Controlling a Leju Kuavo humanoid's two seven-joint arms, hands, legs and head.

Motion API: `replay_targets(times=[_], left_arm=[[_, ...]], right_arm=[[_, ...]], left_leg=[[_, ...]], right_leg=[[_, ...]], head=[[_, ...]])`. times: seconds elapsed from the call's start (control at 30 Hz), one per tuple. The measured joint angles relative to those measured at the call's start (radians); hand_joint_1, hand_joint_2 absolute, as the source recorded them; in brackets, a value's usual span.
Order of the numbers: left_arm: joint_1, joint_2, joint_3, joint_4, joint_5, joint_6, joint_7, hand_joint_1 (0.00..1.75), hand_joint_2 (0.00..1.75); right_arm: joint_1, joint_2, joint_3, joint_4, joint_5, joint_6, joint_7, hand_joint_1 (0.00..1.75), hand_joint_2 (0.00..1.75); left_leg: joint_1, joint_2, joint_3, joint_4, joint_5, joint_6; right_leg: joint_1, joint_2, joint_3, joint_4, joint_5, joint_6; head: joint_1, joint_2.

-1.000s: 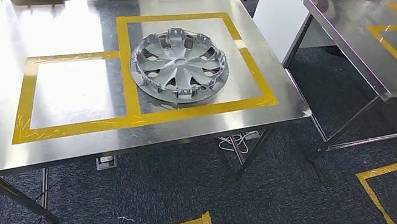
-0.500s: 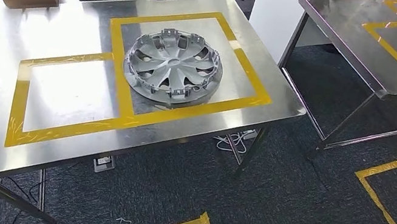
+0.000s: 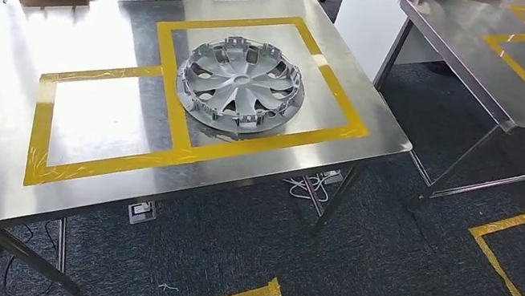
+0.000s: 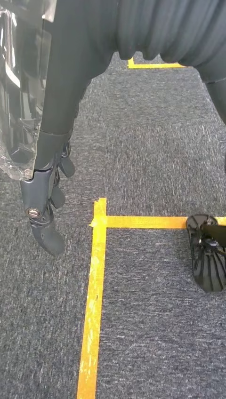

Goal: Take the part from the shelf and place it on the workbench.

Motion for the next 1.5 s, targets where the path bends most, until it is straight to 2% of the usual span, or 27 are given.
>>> replay_targets(times=[0.07, 0.17, 0.23, 0.3, 0.33, 0.37, 0.4, 0.47, 0.53, 0.67, 0.73, 0.8, 0.83, 0.87, 0.9, 0.97, 1.03, 1.07, 1.17, 1.2, 1.23, 1.3, 1.33, 1.37, 1.4, 1.43, 1.5], left_arm=[[-0.006, 0.000, 0.019, 0.012, -0.027, 0.000, 0.016, 1.75, 1.75], [-0.021, 0.005, 0.043, 0.038, -0.190, -0.004, 0.109, 1.75, 1.75], [-0.045, 0.016, 0.058, 0.073, -0.337, -0.013, 0.194, 1.75, 1.75], [-0.069, 0.027, 0.069, 0.118, -0.468, -0.024, 0.262, 1.75, 1.75], [-0.079, 0.030, 0.074, 0.138, -0.525, -0.028, 0.287, 1.75, 1.75], [-0.088, 0.033, 0.079, 0.155, -0.574, -0.032, 0.305, 1.75, 1.75], [-0.099, 0.035, 0.084, 0.169, -0.611, -0.035, 0.318, 1.75, 1.75], [-0.125, 0.041, 0.094, 0.187, -0.645, -0.037, 0.327, 1.75, 1.75], [-0.153, 0.049, 0.100, 0.202, -0.651, -0.037, 0.323, 1.75, 1.75], [-0.186, 0.065, 0.100, 0.235, -0.663, -0.037, 0.318, 1.75, 1.75], [-0.199, 0.068, 0.100, 0.250, -0.679, -0.038, 0.324, 1.75, 1.75], [-0.206, 0.070, 0.099, 0.264, -0.686, -0.038, 0.328, 1.75, 1.75], [-0.206, 0.070, 0.099, 0.270, -0.687, -0.039, 0.329, 1.75, 1.75], [-0.207, 0.070, 0.099, 0.276, -0.688, -0.039, 0.329, 1.75, 1.75], [-0.207, 0.070, 0.098, 0.282, -0.688, -0.039, 0.329, 1.75, 1.75], [-0.210, 0.070, 0.098, 0.291, -0.689, -0.039, 0.330, 1.75, 1.75], [-0.214, 0.071, 0.098, 0.298, -0.690, -0.039, 0.331, 1.75, 1.75], [-0.216, 0.072, 0.098, 0.301, -0.691, -0.039, 0.331, 1.75, 1.75], [-0.217, 0.075, 0.098, 0.306, -0.691, -0.039, 0.331, 1.75, 1.75], [-0.219, 0.077, 0.098, 0.306, -0.691, -0.039, 0.331, 1.75, 1.75], [-0.220, 0.079, 0.098, 0.307, -0.691, -0.039, 0.332, 1.75, 1.75], [-0.222, 0.082, 0.098, 0.312, -0.711, -0.056, 0.351, 1.75, 1.75], [-0.223, 0.085, 0.098, 0.318, -0.734, -0.080, 0.373, 1.75, 1.75], [-0.225, 0.091, 0.098, 0.329, -0.764, -0.114, 0.399, 1.75, 1.75], [-0.231, 0.099, 0.099, 0.343, -0.793, -0.152, 0.421, 1.75, 1.75], [-0.239, 0.109, 0.099, 0.360, -0.817, -0.189, 0.436, 1.75, 1.75], [-0.264, 0.128, 0.097, 0.394, -0.845, -0.243, 0.445, 1.75, 1.75]], right_arm=[[0.000, 0.000, 0.000, 0.001, -0.001, 0.001, 0.001, 0.00, 1.75], [0.000, 0.001, 0.000, 0.003, -0.007, 0.010, 0.005, 0.00, 1.75], [0.001, 0.002, 0.000, 0.006, -0.013, 0.016, 0.006, 0.00, 1.75], [0.002, 0.002, 0.000, 0.010, -0.018, 0.017, 0.006, 0.00, 1.75], [0.003, 0.002, 0.000, 0.012, -0.019, 0.018, 0.006, 0.00, 1.75], [0.003, 0.002, 0.000, 0.014, -0.019, 0.020, 0.006, 0.00, 1.75], [0.004, 0.002, 0.000, 0.015, -0.019, 0.022, 0.007, 0.00, 1.75], [0.004, 0.002, 0.000, 0.017, -0.020, 0.027, 0.008, 0.00, 1.75], [0.003, 0.002, -0.001, 0.018, -0.023, 0.028, 0.009, 0.00, 1.75], [0.007, 0.005, 0.000, 0.019, -0.028, 0.028, 0.009, 0.00, 1.75], [0.008, 0.005, 0.000, 0.021, -0.029, 0.029, 0.008, 0.00, 1.75], [0.010, 0.006, 0.000, 0.023, -0.029, 0.029, 0.008, 0.00, 1.75], [0.011, 0.006, 0.000, 0.024, -0.029, 0.030, 0.008, 0.00, 1.75], [0.013, 0.007, 0.000, 0.024, -0.029, 0.030, 0.008, 0.00, 1.75], [0.015, 0.007, 0.000, 0.025, -0.029, 0.030, 0.008, 0.00, 1.75], [0.015, 0.007, 0.000, 0.025, -0.029, 0.030, 0.008, 0.00, 1.75], [0.013, 0.007, 0.000, 0.026, -0.029, 0.030, 0.008, 0.00, 1.75], [0.013, 0.007, 0.000, 0.026, -0.029, 0.030, 0.008, 0.00, 1.75], [0.014, 0.008, 0.000, 0.027, -0.029, 0.030, 0.008, 0.00, 1.75], [0.014, 0.008, 0.000, 0.027, -0.029, 0.030, 0.008, 0.00, 1.75], [0.014, 0.008, -0.001, 0.028, -0.029, 0.030, 0.008, 0.00, 1.75], [0.013, 0.008, -0.001, 0.028, -0.027, 0.030, 0.009, 0.00, 1.75], [0.013, 0.008, 0.000, 0.029, -0.025, 0.031, 0.011, 0.00, 1.75], [0.013, 0.007, 0.000, 0.030, -0.022, 0.033, 0.015, 0.00, 1.75], [0.012, 0.007, 0.001, 0.030, -0.019, 0.036, 0.020, 0.00, 1.75], [0.011, 0.006, 0.002, 0.030, -0.018, 0.040, 0.026, 0.00, 1.75], [0.007, 0.006, 0.005, 0.030, -0.017, 0.048, 0.033, 0.00, 1.75]], left_leg=[[-0.002, 0.000, -0.001, 0.001, 0.001, -0.010], [0.003, 0.000, -0.008, 0.013, -0.009, -0.028], [0.009, 0.000, -0.043, 0.094, -0.063, -0.041], [0.014, 0.001, -0.104, 0.231, -0.130, -0.052], [0.017, 0.001, -0.125, 0.279, -0.145, -0.055], [0.019, 0.002, -0.129, 0.293, -0.141, -0.057], [0.020, 0.002, -0.113, 0.266, -0.119, -0.057], [0.021, 0.003, -0.035, 0.126, -0.056, -0.052], [0.017, 0.002, 0.022, 0.018, -0.025, -0.042], [0.013, 0.002, 0.024, -0.008, -0.014, -0.016], [0.017, 0.003, 0.022, -0.015, -0.004, -0.004], [0.014, 0.004, 0.014, -0.013, -0.001, 0.001], [0.013, 0.005, 0.010, -0.012, 0.000, 0.002], [0.012, 0.005, 0.007, -0.010, 0.000, 0.002], [0.012, 0.004, 0.005, -0.007, -0.001, 0.001], [0.011, 0.003, 0.005, -0.003, -0.003, -0.002], [0.007, 0.003, 0.005, 0.003, -0.008, -0.011], [0.005, 0.003, 0.004, 0.004, -0.009, -0.016], [0.008, 0.003, 0.002, 0.007, -0.013, -0.031], [0.010, 0.003, -0.007, 0.026, -0.028, -0.037], [0.012, 0.003, -0.025, 0.067, -0.055, -0.042], [0.014, 0.003, -0.088, 0.204, -0.125, -0.051], [0.016, 0.003, -0.119, 0.269, -0.149, -0.054], [0.018, 0.003, -0.137, 0.305, -0.156, -0.055], [0.019, 0.003, -0.135, 0.299, -0.141, -0.055], [0.019, 0.003, -0.111, 0.253, -0.111, -0.053], [0.018, 0.003, -0.032, 0.102, -0.045, -0.046]], right_leg=[[0.006, 0.000, 0.023, -0.049, 0.017, -0.014], [0.003, 0.000, 0.026, -0.056, 0.027, -0.033], [-0.002, -0.002, 0.028, -0.060, 0.034, -0.044], [-0.001, -0.003, 0.023, -0.060, 0.037, -0.049], [-0.001, -0.003, 0.021, -0.060, 0.038, -0.049], [-0.001, -0.003, 0.020, -0.059, 0.040, -0.048], [-0.001, -0.003, 0.019, -0.059, 0.041, -0.047], [-0.001, -0.002, 0.021, -0.059, 0.043, -0.044], [0.004, -0.002, 0.019, -0.058, 0.045, -0.037], [0.004, -0.002, 0.003, -0.050, 0.047, -0.017], [0.003, -0.003, -0.037, 0.025, 0.008, -0.021], [0.002, -0.003, -0.111, 0.176, -0.055, -0.030], [0.002, -0.003, -0.142, 0.239, -0.075, -0.029], [0.002, -0.003, -0.158, 0.273, -0.082, -0.024], [0.001, -0.003, -0.151, 0.260, -0.070, -0.016], [0.000, -0.003, -0.085, 0.128, -0.017, 0.001], [0.001, -0.003, -0.017, -0.006, 0.025, 0.001], [0.003, -0.003, -0.002, -0.035, 0.033, -0.005], [0.003, -0.002, 0.003, -0.048, 0.041, -0.025], [0.000, -0.001, 0.004, -0.050, 0.044, -0.031], [-0.003, -0.001, 0.004, -0.052, 0.046, -0.037], [-0.003, -0.001, 0.003, -0.052, 0.047, -0.043], [-0.003, -0.001, 0.002, -0.052, 0.047, -0.044], [-0.002, -0.001, 0.001, -0.052, 0.047, -0.044], [-0.002, 0.000, 0.001, -0.052, 0.047, -0.044], [-0.002, 0.000, 0.002, -0.052, 0.047, -0.044], [0.002, 0.000, 0.003, -0.051, 0.048, -0.041]], head=[[0.000, 0.000], [0.000, 0.000], [-0.001, 0.000], [-0.001, 0.000], [-0.001, 0.000], [-0.001, 0.000], [-0.001, 0.000], [-0.001, 0.000], [0.000, 0.000], [0.000, 0.000], [0.000, 0.000], [0.001, 0.000], [0.000, 0.000], [0.000, 0.000], [0.000, 0.000], [0.000, 0.000], [0.000, 0.000], [0.000, 0.000], [0.000, 0.000], [0.000, 0.000], [0.000, 0.000], [0.000, 0.000], [0.000, 0.000], [0.000, 0.000], [0.000, 0.000], [0.000, 0.000], [0.000, 0.000]])
